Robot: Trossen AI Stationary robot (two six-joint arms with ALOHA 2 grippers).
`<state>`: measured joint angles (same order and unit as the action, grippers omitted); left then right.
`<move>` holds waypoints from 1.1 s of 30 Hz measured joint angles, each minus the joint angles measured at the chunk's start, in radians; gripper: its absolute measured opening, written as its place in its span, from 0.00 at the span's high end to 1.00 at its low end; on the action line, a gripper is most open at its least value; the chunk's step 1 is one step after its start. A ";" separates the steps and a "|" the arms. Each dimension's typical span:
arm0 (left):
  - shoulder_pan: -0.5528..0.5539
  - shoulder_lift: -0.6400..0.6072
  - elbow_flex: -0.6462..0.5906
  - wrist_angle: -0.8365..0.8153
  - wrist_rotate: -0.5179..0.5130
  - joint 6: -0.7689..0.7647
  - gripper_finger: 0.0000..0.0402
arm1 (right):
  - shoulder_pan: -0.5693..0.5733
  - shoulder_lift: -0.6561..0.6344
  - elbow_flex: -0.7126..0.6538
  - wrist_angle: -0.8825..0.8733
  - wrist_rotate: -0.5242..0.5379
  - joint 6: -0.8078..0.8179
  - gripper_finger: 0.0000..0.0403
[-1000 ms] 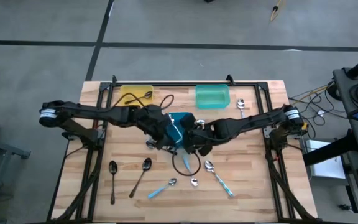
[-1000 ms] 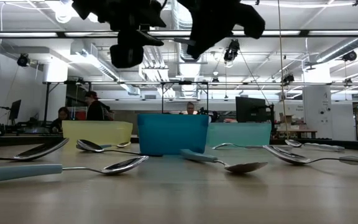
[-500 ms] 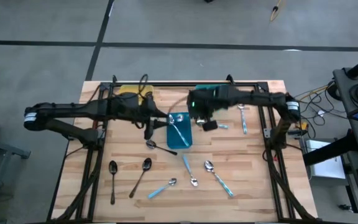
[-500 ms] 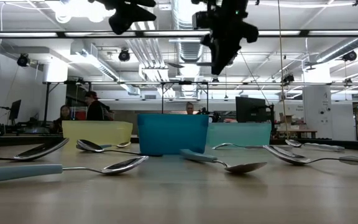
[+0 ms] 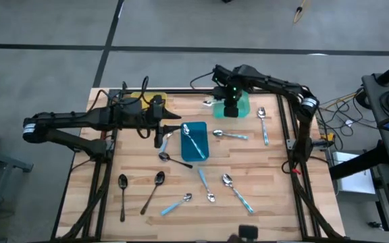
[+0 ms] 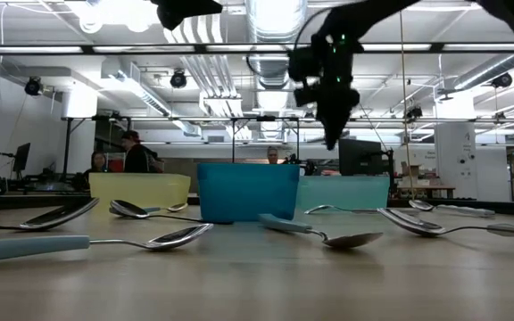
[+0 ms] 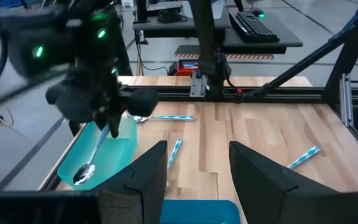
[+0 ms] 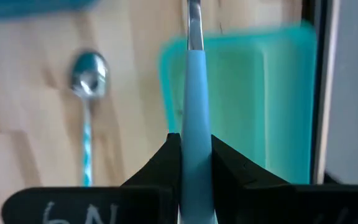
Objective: Sort silverware by color (type)
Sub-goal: Put the light blue spoon into the light blue bin
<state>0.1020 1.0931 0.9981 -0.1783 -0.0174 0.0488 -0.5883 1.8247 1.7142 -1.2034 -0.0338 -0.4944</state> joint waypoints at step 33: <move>0.000 -0.002 0.000 -0.024 0.000 -0.002 0.62 | -0.243 -0.157 -0.405 0.463 -0.228 -0.212 0.89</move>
<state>0.1020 1.0916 0.9977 -0.2022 -0.0174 0.0463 -0.8310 1.6674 1.3088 -0.7402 -0.2621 -0.7064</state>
